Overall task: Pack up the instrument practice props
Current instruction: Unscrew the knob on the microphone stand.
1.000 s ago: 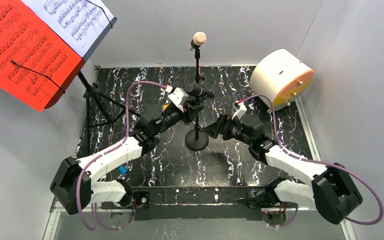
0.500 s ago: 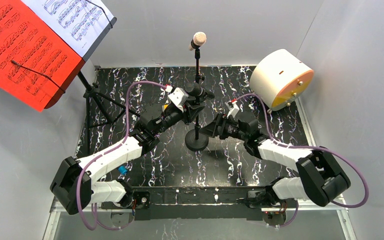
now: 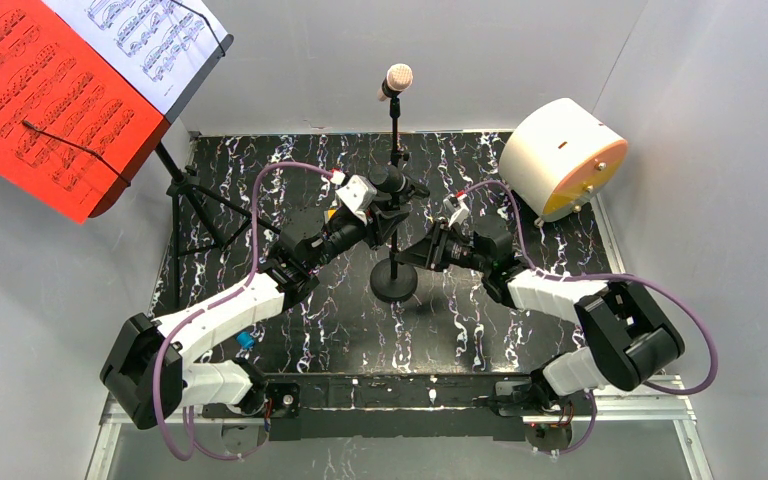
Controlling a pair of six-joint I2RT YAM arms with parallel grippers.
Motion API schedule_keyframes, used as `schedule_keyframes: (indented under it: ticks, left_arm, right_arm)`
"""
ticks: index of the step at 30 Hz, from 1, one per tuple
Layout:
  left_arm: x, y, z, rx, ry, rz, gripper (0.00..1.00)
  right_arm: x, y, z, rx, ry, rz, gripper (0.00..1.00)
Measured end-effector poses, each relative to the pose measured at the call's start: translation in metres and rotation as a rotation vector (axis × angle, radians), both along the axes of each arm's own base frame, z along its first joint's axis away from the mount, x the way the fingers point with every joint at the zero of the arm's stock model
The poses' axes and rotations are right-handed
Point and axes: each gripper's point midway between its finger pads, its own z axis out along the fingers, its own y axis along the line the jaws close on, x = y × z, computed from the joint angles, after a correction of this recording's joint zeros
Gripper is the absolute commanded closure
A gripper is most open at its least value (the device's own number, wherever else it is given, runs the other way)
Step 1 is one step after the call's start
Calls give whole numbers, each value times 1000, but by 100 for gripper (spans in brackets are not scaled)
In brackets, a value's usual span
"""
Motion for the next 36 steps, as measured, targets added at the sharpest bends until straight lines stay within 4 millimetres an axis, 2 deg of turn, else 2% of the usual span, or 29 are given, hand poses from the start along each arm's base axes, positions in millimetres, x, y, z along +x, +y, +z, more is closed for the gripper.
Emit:
schedule_keyframes:
  ticks: [6,15,22,28,36]
  left_arm:
    - [1,1,0,0,0,1,100]
    - [1,1,0,-1,4,2,100]
    - [5,4,-1,-1,9,25,100]
    - [11,10,-1,0,10,58,100]
    - [16,14,-1,3,22,87,100]
  right_arm:
    - [-1,1,-3,18,24,26,99]
    - [-1,0,-3,-45,-72,84,99]
    - [4,6,-3,-243,-245,143,99]
    - [8,16,-2,-487,-601,133,99]
    - [11,16,-1,-799,-1068,163,99]
